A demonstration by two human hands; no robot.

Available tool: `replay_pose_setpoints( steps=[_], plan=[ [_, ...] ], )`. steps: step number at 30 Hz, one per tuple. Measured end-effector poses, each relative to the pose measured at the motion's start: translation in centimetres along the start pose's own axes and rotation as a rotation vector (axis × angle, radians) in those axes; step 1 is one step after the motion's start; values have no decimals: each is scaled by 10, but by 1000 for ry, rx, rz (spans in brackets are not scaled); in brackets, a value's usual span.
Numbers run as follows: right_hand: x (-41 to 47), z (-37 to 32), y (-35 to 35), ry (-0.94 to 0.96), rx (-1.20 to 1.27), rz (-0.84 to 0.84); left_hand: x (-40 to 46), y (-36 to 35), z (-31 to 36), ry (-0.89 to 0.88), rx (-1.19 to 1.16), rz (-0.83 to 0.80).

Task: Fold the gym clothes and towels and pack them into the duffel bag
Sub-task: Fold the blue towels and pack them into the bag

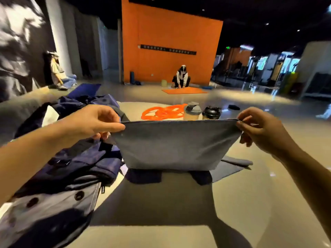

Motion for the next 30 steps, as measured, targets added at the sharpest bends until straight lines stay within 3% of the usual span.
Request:
replay_pose_setpoints(
  steps=[5, 11, 13, 16, 26, 30],
  plan=[
    [49, -38, 37, 11, 95, 75, 27, 40, 57, 6, 78, 13],
    [67, -80, 82, 151, 68, 302, 22, 92, 124, -350, 225, 385],
    [74, -83, 77, 124, -57, 263, 18, 99, 134, -428, 330, 464],
    [77, -85, 81, 93, -185, 283, 20, 97, 136, -432, 378, 458],
    [47, -104, 110, 115, -21, 308, 3, 86, 133, -266, -53, 315],
    [32, -115, 121, 159, -61, 313, -9, 86, 132, -233, -96, 286]
  ],
)
Point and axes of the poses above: each hand's wrist, its own x-axis towards the middle knuckle, its own y-axis out of the back of the hand, z = x × y, the point moved 8 cm from there along x, towards the middle knuckle
